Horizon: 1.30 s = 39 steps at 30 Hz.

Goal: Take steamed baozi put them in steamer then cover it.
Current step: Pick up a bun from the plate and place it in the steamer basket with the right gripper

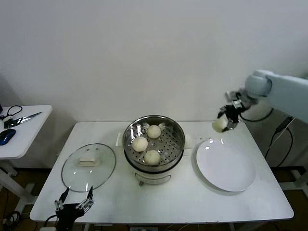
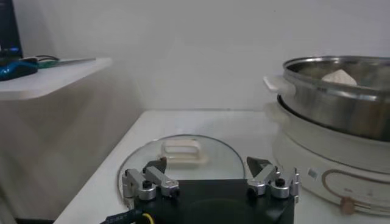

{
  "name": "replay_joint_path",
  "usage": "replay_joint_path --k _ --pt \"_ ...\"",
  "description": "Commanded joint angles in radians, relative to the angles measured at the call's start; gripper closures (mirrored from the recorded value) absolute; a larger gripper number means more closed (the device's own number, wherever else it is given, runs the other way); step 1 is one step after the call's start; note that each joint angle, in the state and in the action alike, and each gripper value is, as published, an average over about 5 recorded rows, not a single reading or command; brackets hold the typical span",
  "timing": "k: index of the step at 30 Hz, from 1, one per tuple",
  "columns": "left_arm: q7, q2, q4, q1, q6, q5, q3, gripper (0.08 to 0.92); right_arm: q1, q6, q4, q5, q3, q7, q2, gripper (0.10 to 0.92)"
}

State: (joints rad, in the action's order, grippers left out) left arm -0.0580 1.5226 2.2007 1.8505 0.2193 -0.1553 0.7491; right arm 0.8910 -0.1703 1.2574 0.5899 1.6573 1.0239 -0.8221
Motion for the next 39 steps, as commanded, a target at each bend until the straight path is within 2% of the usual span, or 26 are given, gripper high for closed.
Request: replay_joint_path --k 1,14,24,39 --pt "0.002 -0.002 0.007 0.000 0.015 -0.019 -0.001 0.177 0.202 -0.147 0.241 0.358 0.056 -0.094 -0.169 0.330" --pt "0.018 -0.004 0.024 0.008 -0.003 -0.022 0.016 0.177 -0.120 -0.201 0.097 0.259 -0.027 -0.190 -0.339 0.330" --pt "0.018 -0.001 0.024 0.004 -0.005 -0.023 0.023 0.177 -0.227 -0.204 0.021 0.119 -0.039 -0.209 -0.353 0.330" --pt "0.021 0.000 0.024 0.001 -0.012 -0.027 0.025 0.177 -0.246 -0.192 -0.025 0.074 -0.044 -0.200 -0.354 0.330"
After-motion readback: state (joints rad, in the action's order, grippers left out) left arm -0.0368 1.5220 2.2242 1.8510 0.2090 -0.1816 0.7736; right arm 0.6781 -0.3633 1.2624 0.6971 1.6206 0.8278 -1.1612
